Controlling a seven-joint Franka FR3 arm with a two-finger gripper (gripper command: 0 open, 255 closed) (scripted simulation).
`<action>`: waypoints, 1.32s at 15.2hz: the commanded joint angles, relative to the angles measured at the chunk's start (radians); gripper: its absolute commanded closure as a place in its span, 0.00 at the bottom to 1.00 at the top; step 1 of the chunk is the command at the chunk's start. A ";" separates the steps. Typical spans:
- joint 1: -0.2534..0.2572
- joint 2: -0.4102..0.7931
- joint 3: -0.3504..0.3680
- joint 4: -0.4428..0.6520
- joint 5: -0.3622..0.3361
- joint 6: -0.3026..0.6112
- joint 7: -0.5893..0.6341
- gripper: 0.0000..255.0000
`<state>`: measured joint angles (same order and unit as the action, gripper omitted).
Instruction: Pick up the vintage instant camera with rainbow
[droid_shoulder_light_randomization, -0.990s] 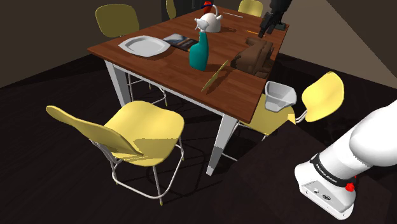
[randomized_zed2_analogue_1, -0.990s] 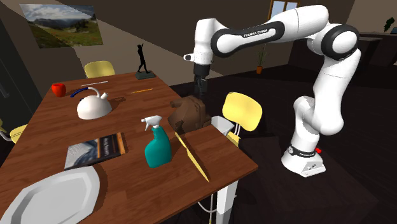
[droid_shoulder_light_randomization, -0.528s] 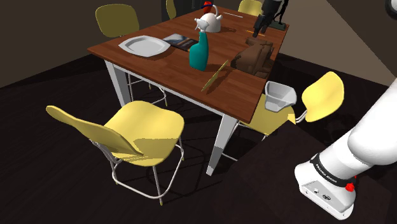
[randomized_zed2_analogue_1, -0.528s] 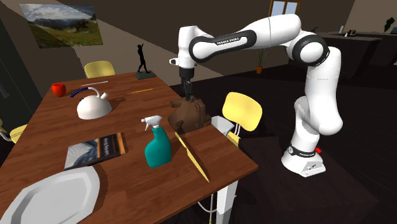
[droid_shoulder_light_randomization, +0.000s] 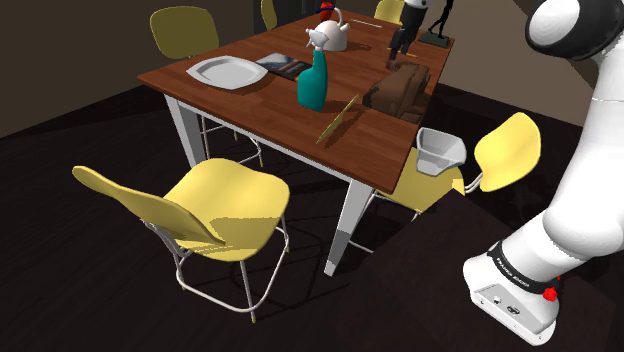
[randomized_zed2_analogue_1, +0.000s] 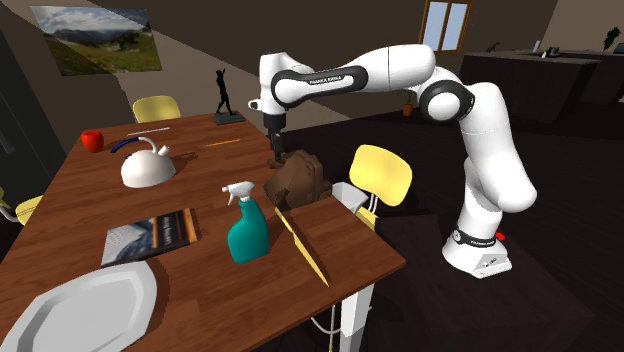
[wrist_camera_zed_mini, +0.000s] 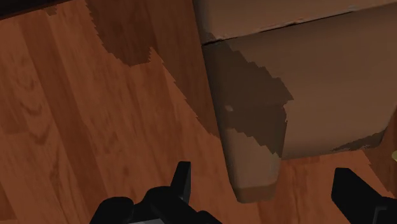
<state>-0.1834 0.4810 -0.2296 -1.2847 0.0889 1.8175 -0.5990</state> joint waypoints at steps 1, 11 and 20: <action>-0.001 0.006 0.000 -0.014 0.001 0.020 -0.003 0.00; 0.003 0.007 0.002 -0.073 0.002 0.080 -0.004 1.00; 0.000 0.006 0.001 -0.034 0.001 0.041 -0.004 1.00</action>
<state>-0.1824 0.4888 -0.2286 -1.3348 0.0901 1.8713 -0.6027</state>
